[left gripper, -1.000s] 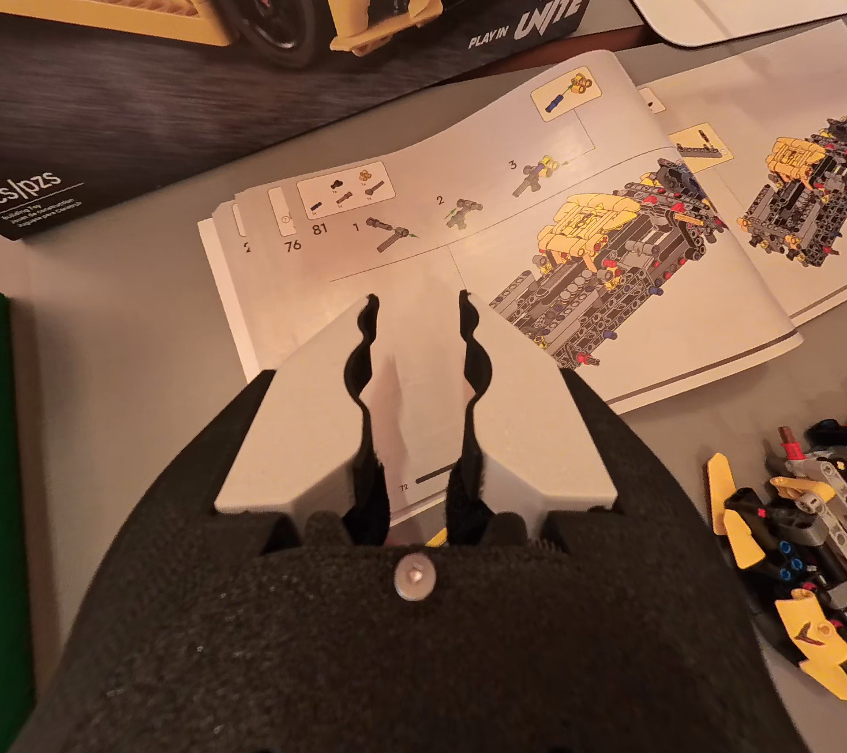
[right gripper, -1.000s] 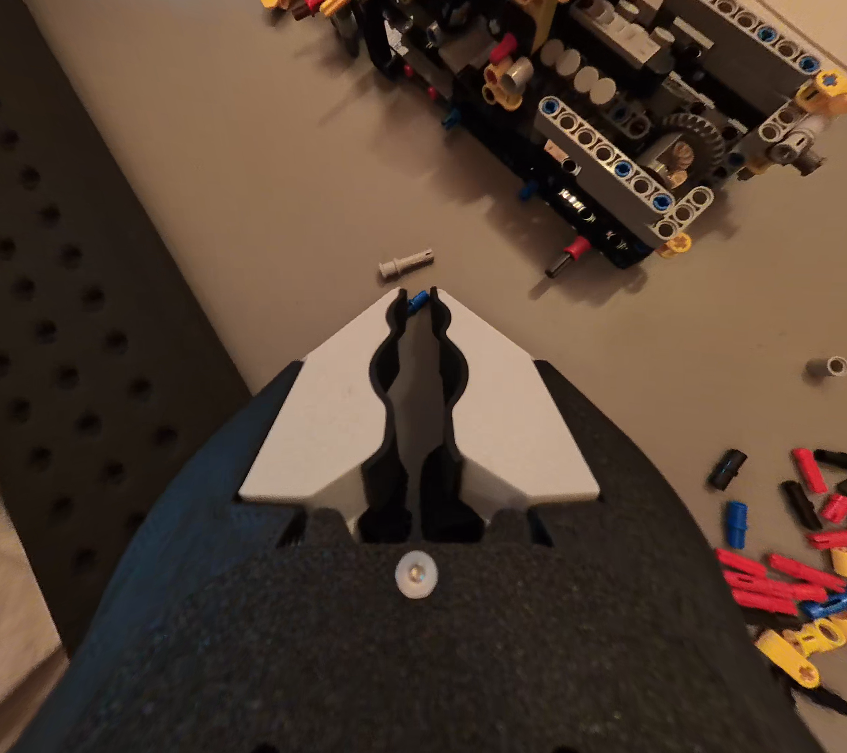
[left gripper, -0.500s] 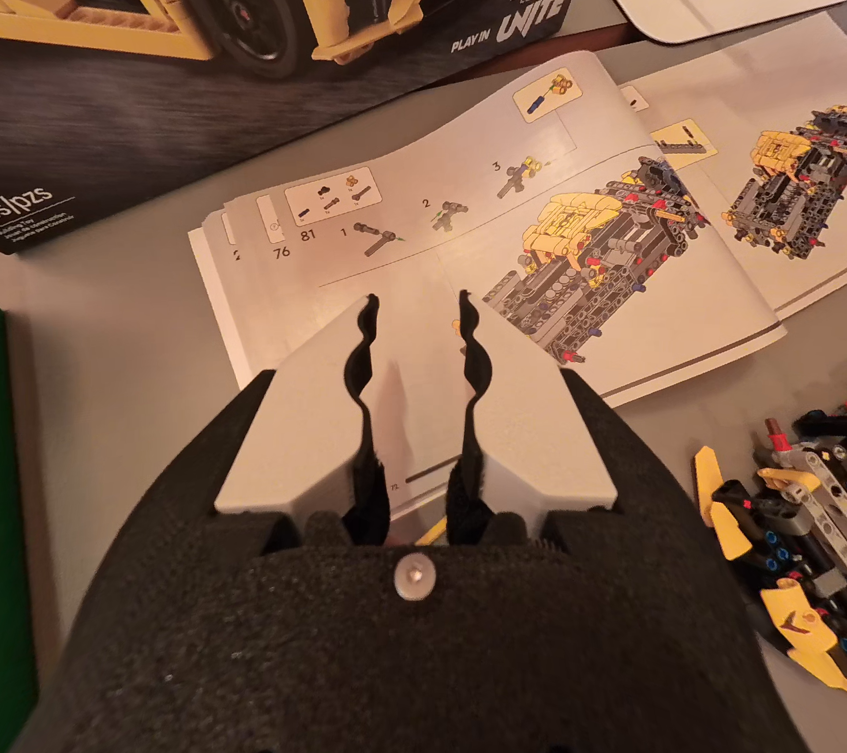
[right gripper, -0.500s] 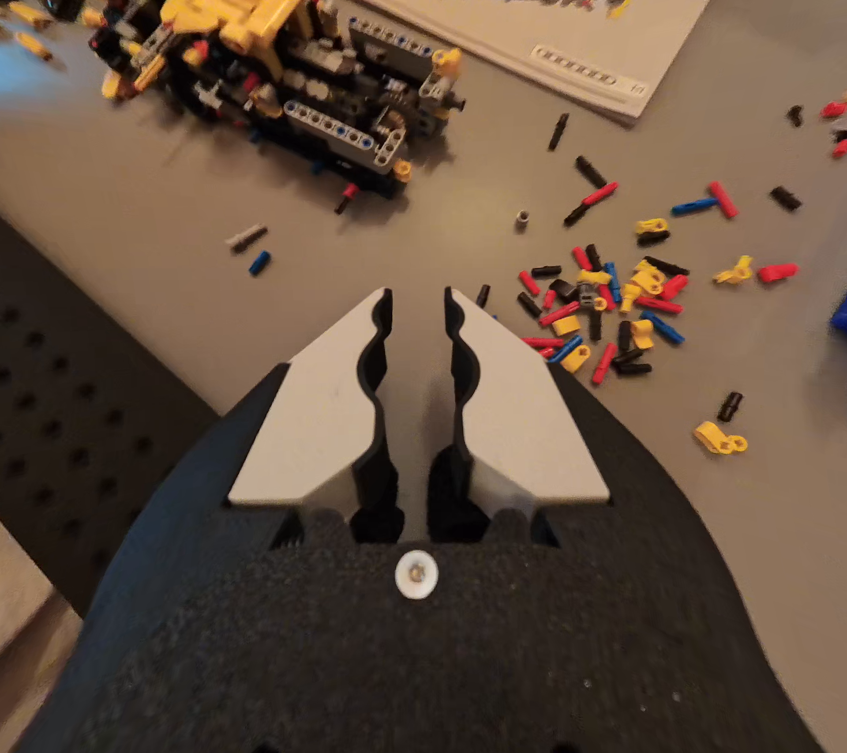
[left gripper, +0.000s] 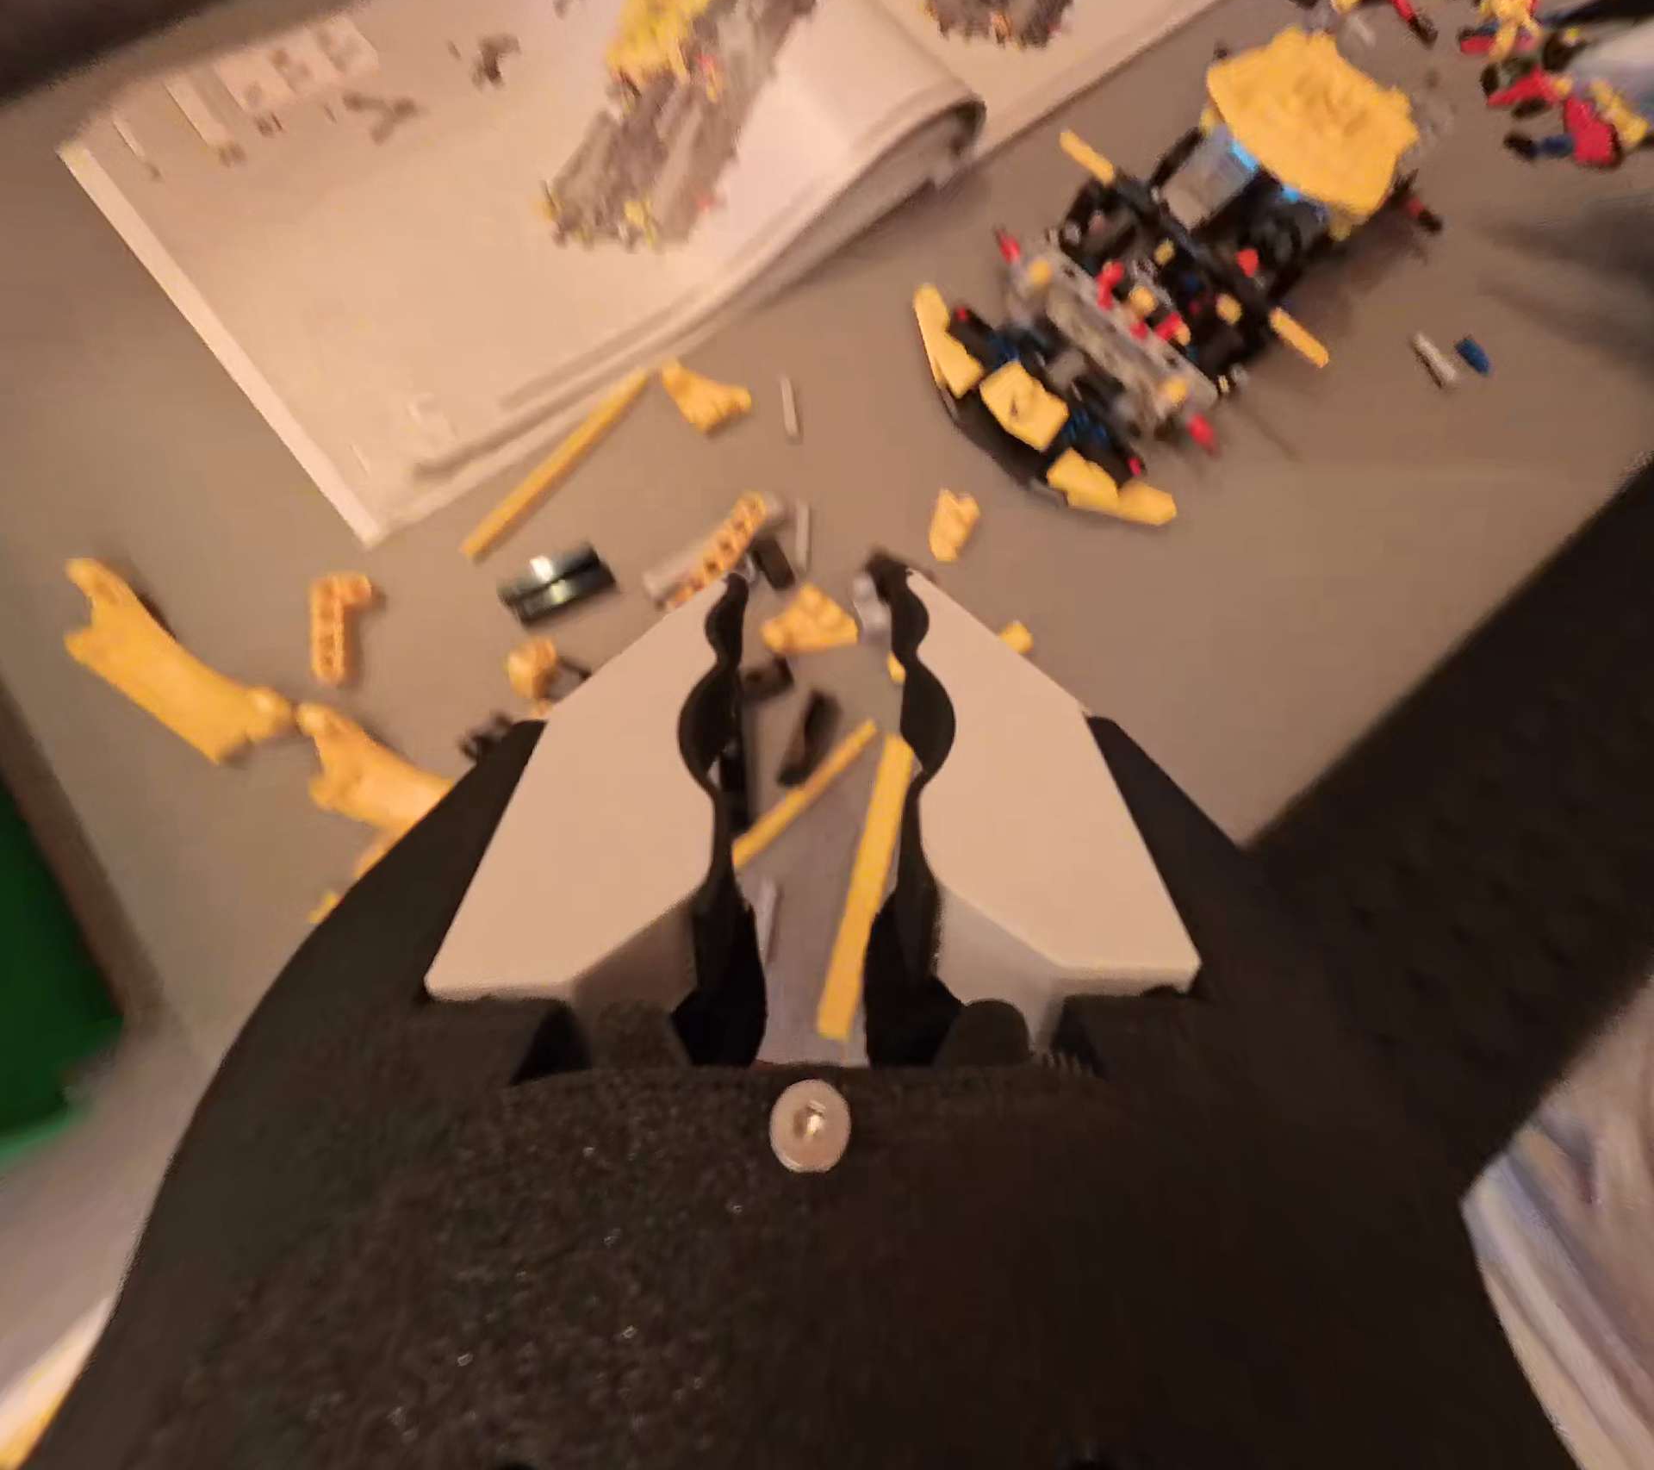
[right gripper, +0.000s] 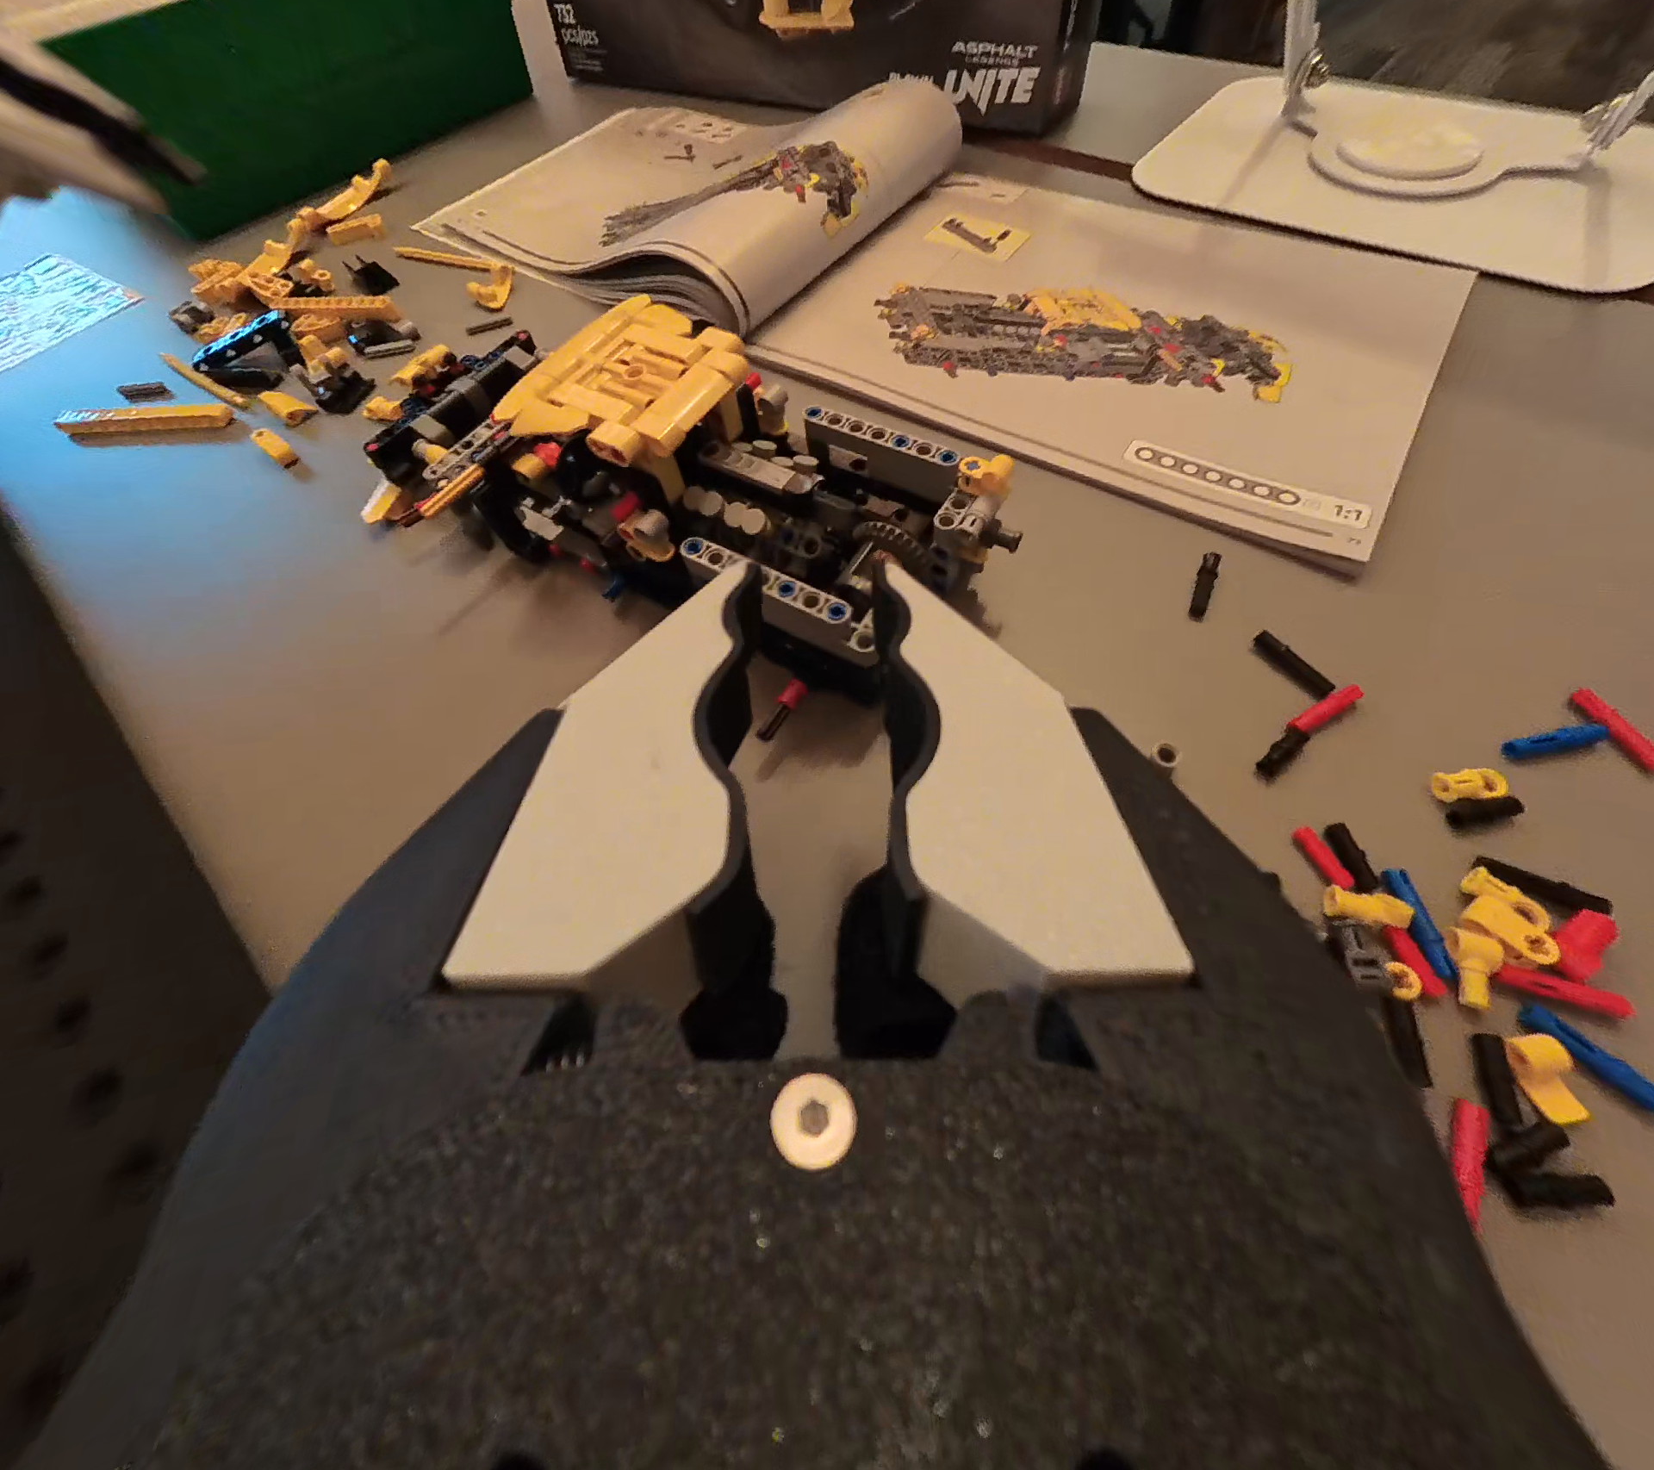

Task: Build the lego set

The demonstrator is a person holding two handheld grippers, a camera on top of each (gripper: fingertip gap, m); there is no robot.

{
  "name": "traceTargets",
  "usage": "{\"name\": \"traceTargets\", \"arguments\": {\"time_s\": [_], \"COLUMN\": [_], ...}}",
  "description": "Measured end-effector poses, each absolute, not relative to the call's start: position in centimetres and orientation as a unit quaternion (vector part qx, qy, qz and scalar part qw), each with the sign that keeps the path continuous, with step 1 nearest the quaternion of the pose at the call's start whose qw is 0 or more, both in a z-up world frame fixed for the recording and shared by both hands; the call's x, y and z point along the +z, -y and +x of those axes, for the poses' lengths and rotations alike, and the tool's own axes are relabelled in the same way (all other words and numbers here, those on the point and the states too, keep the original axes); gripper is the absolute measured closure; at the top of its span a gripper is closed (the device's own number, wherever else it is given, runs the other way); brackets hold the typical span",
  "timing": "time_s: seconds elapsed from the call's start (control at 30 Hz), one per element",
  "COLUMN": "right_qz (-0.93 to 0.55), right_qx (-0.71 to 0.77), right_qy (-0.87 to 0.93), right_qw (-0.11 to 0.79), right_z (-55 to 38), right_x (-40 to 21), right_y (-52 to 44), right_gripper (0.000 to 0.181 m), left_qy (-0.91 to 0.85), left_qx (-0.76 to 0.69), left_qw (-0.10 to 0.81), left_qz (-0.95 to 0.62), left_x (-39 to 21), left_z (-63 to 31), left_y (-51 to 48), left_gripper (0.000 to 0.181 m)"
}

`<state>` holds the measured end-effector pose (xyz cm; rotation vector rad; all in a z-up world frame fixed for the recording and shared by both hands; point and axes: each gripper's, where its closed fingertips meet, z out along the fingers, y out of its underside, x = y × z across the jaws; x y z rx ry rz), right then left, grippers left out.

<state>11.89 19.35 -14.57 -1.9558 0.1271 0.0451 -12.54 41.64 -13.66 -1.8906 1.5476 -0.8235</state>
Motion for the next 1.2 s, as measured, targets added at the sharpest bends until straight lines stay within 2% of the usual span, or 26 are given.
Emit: {"name": "traceTargets", "arguments": {"time_s": [0.27, 0.77, 0.83, 1.1, 1.2], "right_qz": [-0.814, -0.817, -0.817, -0.818, -0.817], "right_qx": [0.042, 0.042, 0.044, 0.048, 0.048], "right_qy": [-0.061, -0.039, -0.04, -0.042, -0.043], "right_qw": [0.577, 0.574, 0.573, 0.572, 0.573], "right_z": [12.0, 11.2, 11.2, 11.3, 11.4], "right_x": [-14.3, -14.5, -14.6, -14.7, -14.7], "right_y": [-19.2, -19.2, -19.2, -19.3, -19.3], "right_gripper": [0.158, 0.159, 0.159, 0.159, 0.16], "left_qy": [-0.577, -0.573, -0.575, -0.582, -0.594], "left_qx": [-0.222, -0.18, -0.196, -0.211, -0.272], "left_qw": [0.277, 0.284, 0.284, 0.305, 0.306], "left_qz": [-0.736, -0.747, -0.742, -0.723, -0.693], "left_x": [-17.5, -21.2, -21.2, -18.7, -16.2], "left_z": [-18.4, -19.1, -18.8, -18.5, -16.5], "left_y": [-40.1, -45.3, -45.1, -44.6, -41.8], "left_gripper": [0.149, 0.163, 0.173, 0.173, 0.173]}}
